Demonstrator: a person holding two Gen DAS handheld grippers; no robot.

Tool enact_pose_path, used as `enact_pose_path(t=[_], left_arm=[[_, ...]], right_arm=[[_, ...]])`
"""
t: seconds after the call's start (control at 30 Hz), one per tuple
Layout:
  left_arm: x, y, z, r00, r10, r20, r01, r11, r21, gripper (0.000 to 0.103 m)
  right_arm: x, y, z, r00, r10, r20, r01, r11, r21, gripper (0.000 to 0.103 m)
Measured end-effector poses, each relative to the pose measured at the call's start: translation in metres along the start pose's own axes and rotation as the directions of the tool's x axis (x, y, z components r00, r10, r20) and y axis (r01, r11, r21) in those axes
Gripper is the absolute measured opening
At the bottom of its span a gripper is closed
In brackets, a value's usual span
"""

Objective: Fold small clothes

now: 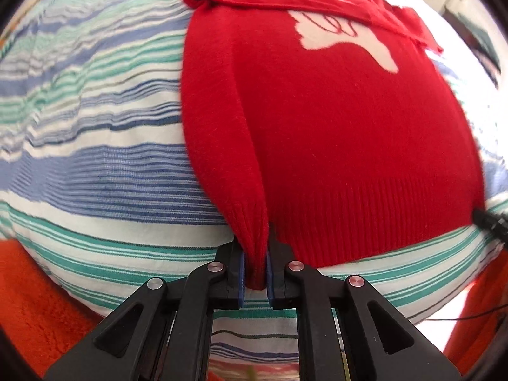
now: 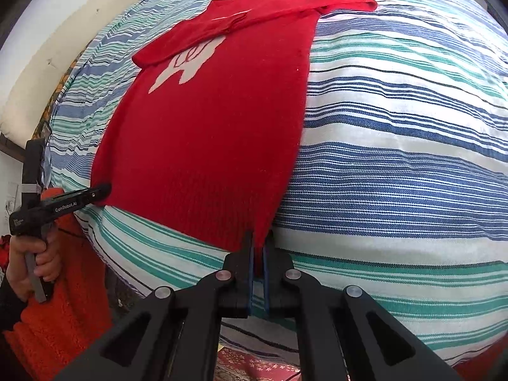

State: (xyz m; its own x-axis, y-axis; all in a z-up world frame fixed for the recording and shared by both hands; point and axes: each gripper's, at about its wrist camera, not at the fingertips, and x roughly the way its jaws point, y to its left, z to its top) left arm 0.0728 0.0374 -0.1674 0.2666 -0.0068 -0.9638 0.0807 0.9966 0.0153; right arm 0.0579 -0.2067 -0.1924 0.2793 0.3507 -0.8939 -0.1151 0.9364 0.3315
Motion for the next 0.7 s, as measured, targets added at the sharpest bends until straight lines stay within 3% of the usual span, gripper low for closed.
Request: enact_pose_path(t=[0.2,0.27,0.33,0.37,0.47,0.5,0.53,0.6,0.7], left_arm=[[0.0,-0.001,0.002,1.0,0.008,0.001,-0.008,1.0,0.008,0.013],[-0.004,-0.003,0.001,0.999,0.048,0.008,-0.048,0.999,0.023,0.027],[-0.01,-0.006,0.002,0.99,0.138,-0.003,-0.137,0.989,0.05,0.081],[-0.014,-0.005,0.002,0.983,0.18,-0.017,-0.179,0.982,0.065,0.089],[-0.045,0.009,-0.003,0.989,0.149,-0.013,-0.148,0.987,0.068,0.084],[-0.057,0.013,-0.003,0.99,0.14,0.01,-0.141,0.988,0.056,0.083],[-0.071,0.014,0.004,0.99,0.13,0.048,-0.132,0.99,0.048,0.083],[-0.101,0.011,0.03,0.984,0.104,0.143,-0.116,0.991,0.074,0.083],[-0.121,-0.021,0.086,0.958,0.055,0.28,-0.105,0.98,0.167,0.084]], right_arm=[[0.0,-0.001,0.0,1.0,0.005,0.002,-0.005,1.0,0.003,0.005],[0.0,0.0,0.0,1.0,0.003,0.003,-0.003,1.0,0.001,0.004],[-0.001,0.002,-0.001,1.0,-0.004,0.005,0.004,1.0,-0.01,0.007],[-0.002,0.003,-0.001,1.0,-0.001,0.005,0.002,1.0,-0.014,0.009],[-0.014,0.009,-0.005,1.0,0.024,0.001,-0.024,0.999,-0.032,0.044],[-0.021,0.01,-0.007,1.0,0.011,0.015,-0.011,0.999,-0.039,0.063],[-0.032,0.01,-0.009,0.998,-0.029,0.05,0.031,0.998,-0.048,0.073],[-0.054,0.007,-0.012,0.986,-0.099,0.136,0.105,0.994,-0.039,0.073],[-0.073,-0.014,-0.008,0.971,-0.098,0.219,0.088,0.995,0.056,0.073]])
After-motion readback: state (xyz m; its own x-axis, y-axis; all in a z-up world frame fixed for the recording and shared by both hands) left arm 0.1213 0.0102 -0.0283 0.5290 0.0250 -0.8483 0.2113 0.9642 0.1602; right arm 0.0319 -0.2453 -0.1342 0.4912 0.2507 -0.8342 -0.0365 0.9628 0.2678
